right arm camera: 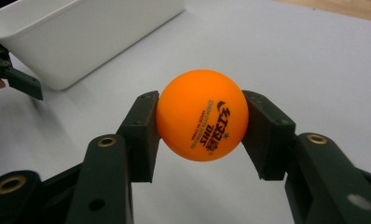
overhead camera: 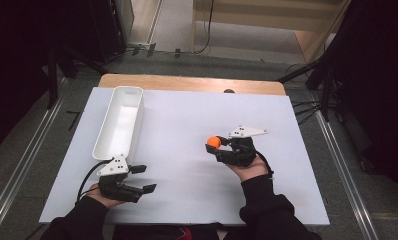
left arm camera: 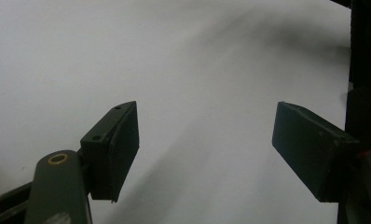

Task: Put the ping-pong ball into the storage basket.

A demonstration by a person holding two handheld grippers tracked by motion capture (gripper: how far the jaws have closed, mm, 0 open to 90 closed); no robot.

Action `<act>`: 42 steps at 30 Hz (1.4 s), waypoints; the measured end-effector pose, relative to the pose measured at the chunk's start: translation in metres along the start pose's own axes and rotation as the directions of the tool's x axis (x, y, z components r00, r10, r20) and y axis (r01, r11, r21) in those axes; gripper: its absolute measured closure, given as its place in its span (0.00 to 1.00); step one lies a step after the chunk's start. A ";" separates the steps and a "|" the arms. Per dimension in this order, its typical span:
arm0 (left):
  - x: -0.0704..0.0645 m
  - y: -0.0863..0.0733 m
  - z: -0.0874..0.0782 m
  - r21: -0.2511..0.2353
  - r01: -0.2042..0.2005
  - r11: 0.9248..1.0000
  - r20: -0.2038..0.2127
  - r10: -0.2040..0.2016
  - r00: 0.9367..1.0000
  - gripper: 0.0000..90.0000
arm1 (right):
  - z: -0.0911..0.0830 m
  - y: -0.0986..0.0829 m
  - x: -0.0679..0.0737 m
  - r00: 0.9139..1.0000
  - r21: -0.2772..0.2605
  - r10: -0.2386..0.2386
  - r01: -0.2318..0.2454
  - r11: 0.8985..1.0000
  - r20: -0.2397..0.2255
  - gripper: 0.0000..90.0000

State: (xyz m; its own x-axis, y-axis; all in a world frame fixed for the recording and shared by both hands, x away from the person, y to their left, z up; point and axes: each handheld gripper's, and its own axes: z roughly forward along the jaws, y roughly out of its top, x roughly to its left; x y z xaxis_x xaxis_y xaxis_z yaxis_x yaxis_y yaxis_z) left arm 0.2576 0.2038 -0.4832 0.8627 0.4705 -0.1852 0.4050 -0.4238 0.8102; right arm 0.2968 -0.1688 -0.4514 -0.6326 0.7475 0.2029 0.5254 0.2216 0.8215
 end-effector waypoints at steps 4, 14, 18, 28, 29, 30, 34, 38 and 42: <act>0.000 0.000 0.001 0.007 -0.003 1.000 0.003 0.003 1.000 0.26 | 0.005 0.005 0.004 1.000 0.013 -0.005 0.005 1.000 -0.011 0.54; 0.000 0.000 -0.002 0.000 -0.006 1.000 0.001 0.006 1.000 0.26 | 0.021 0.013 0.013 0.999 0.025 -0.018 0.019 1.000 -0.033 0.54; 0.000 0.000 -0.002 0.002 -0.007 1.000 0.002 0.007 1.000 0.26 | 0.027 0.016 0.015 0.999 0.022 -0.027 0.028 0.999 -0.040 0.54; 0.001 0.000 -0.005 -0.007 -0.002 1.000 0.006 0.002 1.000 0.26 | 0.038 0.025 0.021 0.998 0.031 -0.027 0.029 0.999 -0.061 0.54; 0.001 0.000 -0.005 -0.009 0.002 1.000 0.007 -0.002 1.000 0.26 | 0.038 0.026 0.022 0.998 0.031 -0.030 0.032 0.999 -0.060 0.54; 0.001 -0.001 -0.005 -0.011 0.004 1.000 0.009 -0.004 1.000 0.26 | 0.038 0.027 0.022 0.998 0.028 -0.031 0.033 0.999 -0.059 0.54; 0.002 -0.001 -0.006 0.004 -0.006 1.000 -0.004 0.006 1.000 0.26 | 0.040 0.031 0.025 0.997 0.031 -0.025 0.027 0.999 -0.079 0.54; 0.002 -0.003 -0.007 -0.006 0.006 1.000 -0.010 -0.006 1.000 0.26 | 0.044 0.034 0.028 0.995 0.037 -0.037 0.040 0.999 -0.092 0.54; 0.000 -0.003 -0.007 -0.002 0.006 1.000 -0.016 -0.006 1.000 0.26 | 0.049 0.036 0.030 0.994 0.040 -0.041 0.045 0.998 -0.099 0.54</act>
State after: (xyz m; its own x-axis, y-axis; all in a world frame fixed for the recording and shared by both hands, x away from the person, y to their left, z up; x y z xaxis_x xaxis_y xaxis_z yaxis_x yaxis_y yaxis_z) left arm 0.2544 0.2111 -0.4817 0.8554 0.4852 -0.1813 0.4096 -0.4194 0.8101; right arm 0.3251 -0.1078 -0.4416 -0.7071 0.6717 0.2210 0.5187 0.2803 0.8077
